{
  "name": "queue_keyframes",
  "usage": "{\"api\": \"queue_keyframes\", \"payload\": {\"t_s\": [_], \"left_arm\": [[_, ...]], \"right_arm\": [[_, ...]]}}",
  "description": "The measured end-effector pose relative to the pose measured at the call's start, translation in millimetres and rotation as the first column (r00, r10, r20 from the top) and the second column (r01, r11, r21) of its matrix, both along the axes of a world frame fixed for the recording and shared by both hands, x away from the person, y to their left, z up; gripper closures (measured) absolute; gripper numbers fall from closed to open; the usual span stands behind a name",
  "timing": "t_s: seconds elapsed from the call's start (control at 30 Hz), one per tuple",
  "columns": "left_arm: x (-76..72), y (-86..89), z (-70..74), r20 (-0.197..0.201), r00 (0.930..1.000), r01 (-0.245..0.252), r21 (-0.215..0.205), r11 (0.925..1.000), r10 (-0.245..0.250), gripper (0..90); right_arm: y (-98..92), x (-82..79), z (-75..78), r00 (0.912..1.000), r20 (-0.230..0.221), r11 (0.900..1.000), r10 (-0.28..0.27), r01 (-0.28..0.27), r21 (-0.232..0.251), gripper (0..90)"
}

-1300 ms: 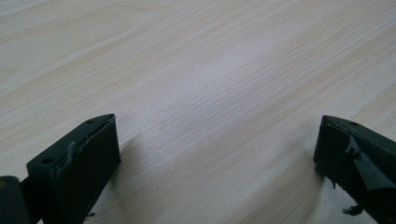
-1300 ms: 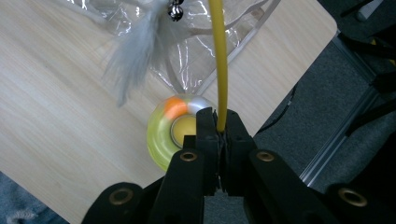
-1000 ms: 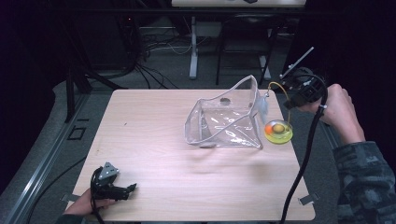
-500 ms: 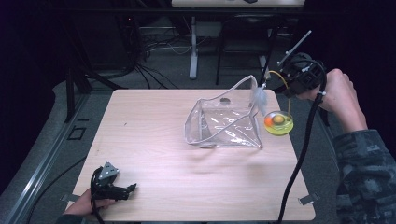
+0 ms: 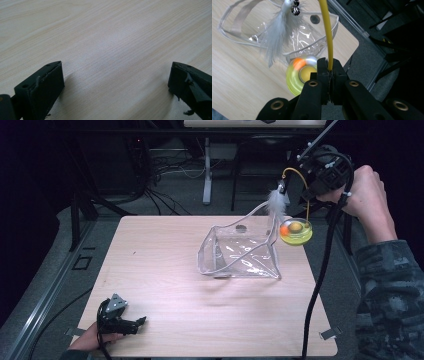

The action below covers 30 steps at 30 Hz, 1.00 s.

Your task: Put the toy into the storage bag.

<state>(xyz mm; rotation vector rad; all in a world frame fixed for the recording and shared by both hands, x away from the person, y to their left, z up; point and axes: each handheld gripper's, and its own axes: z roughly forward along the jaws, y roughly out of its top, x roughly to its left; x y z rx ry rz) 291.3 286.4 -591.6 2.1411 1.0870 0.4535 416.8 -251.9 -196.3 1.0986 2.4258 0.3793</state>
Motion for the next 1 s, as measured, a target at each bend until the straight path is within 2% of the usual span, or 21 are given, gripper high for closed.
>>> {"api": "queue_keyframes", "payload": {"t_s": [0.2, 0.47, 0.63, 1.0], "left_arm": [[0.0, 0.0, 0.0, 0.0, 1.0, 0.001, 0.001, 1.0, -0.001, 0.2], [0.0, 0.0, 0.0, 0.0, 1.0, 0.0, 0.0, 1.0, 0.0, 0.2], [0.0, 0.0, 0.0, 0.0, 1.0, 0.001, 0.001, 1.0, -0.001, 0.2], [0.0, 0.1, 0.0, 0.0, 1.0, 0.001, 0.001, 1.0, -0.001, 0.2]], "right_arm": [[8.4, 4.8, 14.2, 0.9997, 0.021, 1.0, 0.007, -0.007, 0.017, 88.1], [27.1, 15.8, 19.3, 0.9991, 0.029, 1.0, 0.03, -0.03, 0.008, 88.0], [39.3, 20.7, 19.8, 0.9979, 0.048, 0.999, 0.043, -0.044, 0.013, 88.1], [62.7, 36.0, 10.7, 0.996, 0.029, 0.996, 0.085, -0.086, 0.021, 88.1]]}}
